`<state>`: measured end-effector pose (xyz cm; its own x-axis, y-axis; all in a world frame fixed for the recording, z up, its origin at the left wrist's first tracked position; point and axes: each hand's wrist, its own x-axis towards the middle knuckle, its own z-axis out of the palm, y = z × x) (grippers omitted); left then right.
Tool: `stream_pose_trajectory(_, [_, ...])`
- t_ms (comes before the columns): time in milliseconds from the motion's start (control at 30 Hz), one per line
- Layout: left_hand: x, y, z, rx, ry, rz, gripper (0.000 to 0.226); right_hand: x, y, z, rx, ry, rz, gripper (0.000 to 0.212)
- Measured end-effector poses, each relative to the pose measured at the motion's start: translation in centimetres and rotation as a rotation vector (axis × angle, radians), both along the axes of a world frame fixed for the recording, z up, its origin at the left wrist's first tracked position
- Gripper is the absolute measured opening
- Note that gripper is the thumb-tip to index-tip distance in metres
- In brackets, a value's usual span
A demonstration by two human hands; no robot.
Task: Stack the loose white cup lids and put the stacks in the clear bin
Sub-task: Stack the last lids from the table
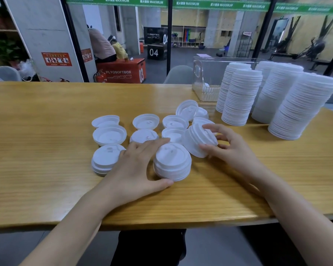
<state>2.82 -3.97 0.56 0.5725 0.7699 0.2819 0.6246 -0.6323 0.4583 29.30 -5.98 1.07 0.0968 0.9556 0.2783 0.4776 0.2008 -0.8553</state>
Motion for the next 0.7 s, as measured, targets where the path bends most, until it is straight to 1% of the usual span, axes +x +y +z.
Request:
stream_pose_trajectory(100, [0.2, 0.1, 0.1, 0.008, 0.050, -0.009, 0.096, 0.0, -0.2, 0.1, 0.015, -0.003, -0.034, 0.041])
stream_pose_trajectory(233, [0.4, 0.7, 0.3, -0.001, 0.090, 0.009, 0.101, 0.1, -0.2, -0.1, 0.004, -0.029, -0.053, 0.044])
stream_pose_trajectory(367, [1.0, 0.6, 0.8, -0.032, 0.105, 0.012, 0.097, -0.1, -0.4, -0.1, -0.015, 0.023, -0.044, 0.047])
stream_pose_trajectory(433, [1.2, 0.4, 0.9, -0.056, 0.074, 0.004, 0.090, -0.4, -0.5, 0.0, -0.011, 0.089, -0.047, 0.044])
stream_pose_trajectory(500, [1.0, 0.6, 0.7, -0.076, 0.040, 0.005, 0.088, -0.6, -0.7, 0.2, 0.013, 0.116, -0.077, 0.041])
stream_pose_trajectory(633, [-0.5, 1.2, 0.1, -0.156, -0.089, 0.008, 0.089, -1.2, -1.2, 1.0, 0.085, 0.111, -0.119, 0.040])
stream_pose_trajectory(700, [-1.1, 1.2, -0.1, -0.223, -0.163, 0.006, 0.090, -2.0, -1.4, 1.3, 0.102, 0.097, -0.092, 0.041])
